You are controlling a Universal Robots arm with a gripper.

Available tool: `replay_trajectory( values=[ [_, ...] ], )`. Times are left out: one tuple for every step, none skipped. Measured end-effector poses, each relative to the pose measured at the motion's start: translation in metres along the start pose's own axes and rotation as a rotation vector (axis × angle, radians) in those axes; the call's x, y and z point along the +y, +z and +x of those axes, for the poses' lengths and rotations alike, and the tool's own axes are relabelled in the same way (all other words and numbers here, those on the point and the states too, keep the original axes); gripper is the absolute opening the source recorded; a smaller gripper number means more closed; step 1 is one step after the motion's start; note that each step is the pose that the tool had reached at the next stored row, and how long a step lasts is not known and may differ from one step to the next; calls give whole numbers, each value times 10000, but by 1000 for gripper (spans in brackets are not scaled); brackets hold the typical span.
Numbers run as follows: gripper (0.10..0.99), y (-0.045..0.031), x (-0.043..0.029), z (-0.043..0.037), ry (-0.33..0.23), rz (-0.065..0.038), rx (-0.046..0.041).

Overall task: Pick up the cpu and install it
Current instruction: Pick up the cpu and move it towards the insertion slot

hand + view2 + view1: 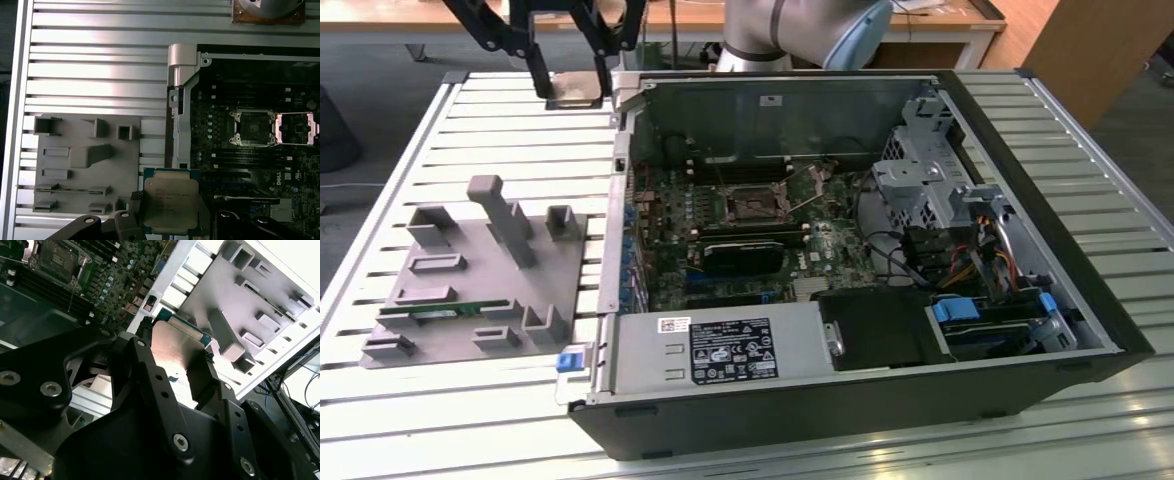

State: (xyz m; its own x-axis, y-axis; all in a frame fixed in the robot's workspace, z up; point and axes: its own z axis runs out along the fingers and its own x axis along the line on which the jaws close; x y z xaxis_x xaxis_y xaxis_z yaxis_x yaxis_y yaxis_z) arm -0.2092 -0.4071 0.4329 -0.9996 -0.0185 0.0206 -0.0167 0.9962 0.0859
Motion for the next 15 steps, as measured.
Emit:
replay_trajectory(
  values=[
    [529,1,0,-15,0,0,-1],
    [529,2,-1,-29,0,-1,-1],
    [529,3,-1,-44,0,0,0],
    [529,4,-1,-58,0,-1,0],
    [529,6,-1,-71,-1,-1,-1],
    [529,7,-2,-84,0,-1,-1],
    [529,7,-2,-97,0,0,-1],
    [529,8,-2,-110,0,0,0],
    [529,9,-2,-123,0,-1,-1],
    [529,10,-3,-136,0,0,-1],
    [529,11,-3,-150,0,0,0],
    [529,11,-2,-165,0,-1,-1],
    [529,12,-1,-181,0,-1,-1],
    [529,12,-1,-195,0,0,0],
    [529,13,-1,-206,0,0,-1]
  ],
)
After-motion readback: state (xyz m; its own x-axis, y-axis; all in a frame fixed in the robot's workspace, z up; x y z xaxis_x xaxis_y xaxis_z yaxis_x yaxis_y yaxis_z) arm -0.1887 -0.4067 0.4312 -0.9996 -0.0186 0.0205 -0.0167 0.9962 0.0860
